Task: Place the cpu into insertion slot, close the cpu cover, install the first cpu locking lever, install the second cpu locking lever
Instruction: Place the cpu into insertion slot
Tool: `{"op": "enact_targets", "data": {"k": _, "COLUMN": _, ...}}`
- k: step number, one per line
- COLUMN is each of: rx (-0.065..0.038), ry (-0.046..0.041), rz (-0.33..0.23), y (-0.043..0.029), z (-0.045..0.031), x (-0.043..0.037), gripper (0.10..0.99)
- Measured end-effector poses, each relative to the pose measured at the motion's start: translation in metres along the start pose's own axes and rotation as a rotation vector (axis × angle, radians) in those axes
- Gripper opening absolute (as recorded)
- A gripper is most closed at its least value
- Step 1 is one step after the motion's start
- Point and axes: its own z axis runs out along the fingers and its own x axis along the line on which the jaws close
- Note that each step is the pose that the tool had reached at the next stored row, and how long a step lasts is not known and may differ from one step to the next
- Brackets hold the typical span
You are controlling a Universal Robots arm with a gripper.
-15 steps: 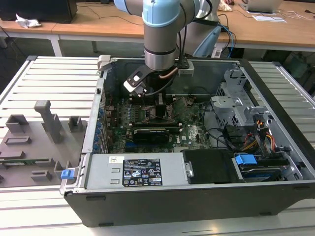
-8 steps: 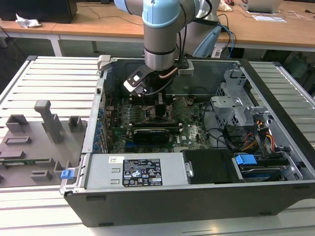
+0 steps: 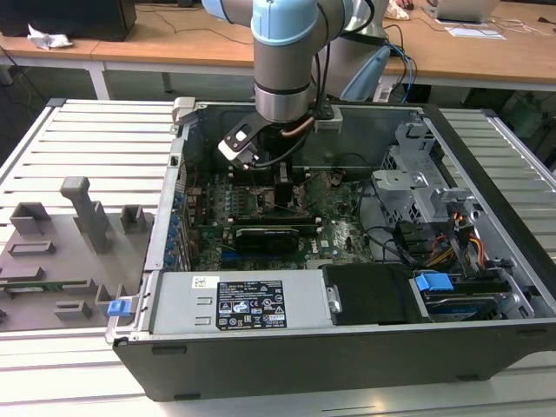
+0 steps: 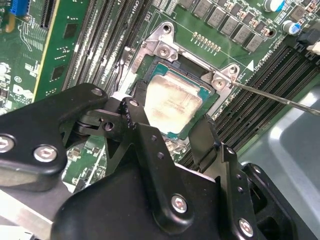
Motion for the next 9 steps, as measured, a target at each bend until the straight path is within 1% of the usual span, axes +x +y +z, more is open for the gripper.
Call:
{"op": "enact_targets", "data": {"k": 2, "rx": 0.000, "ry": -0.0002, "rz": 0.000, "y": 0.0002, "z": -0.0025, "x": 0.0000, "gripper": 0.608}}
{"op": "enact_targets", "data": {"k": 4, "rx": 0.000, "ry": -0.0028, "rz": 0.000, "y": 0.0004, "z": -0.0069, "x": -0.0001, "gripper": 0.596}}
{"op": "enact_targets", "data": {"k": 5, "rx": 0.000, "ry": -0.0036, "rz": 0.000, "y": 0.0004, "z": -0.0075, "x": -0.0003, "gripper": 0.463}}
{"op": "enact_targets", "data": {"k": 7, "rx": 0.000, "ry": -0.0043, "rz": 0.000, "y": 0.0005, "z": -0.0079, "x": -0.0012, "gripper": 0.345}}
{"op": "enact_targets", "data": {"k": 9, "rx": 0.000, "ry": -0.0055, "rz": 0.000, "y": 0.0005, "z": -0.0083, "x": -0.0022, "gripper": 0.345}}
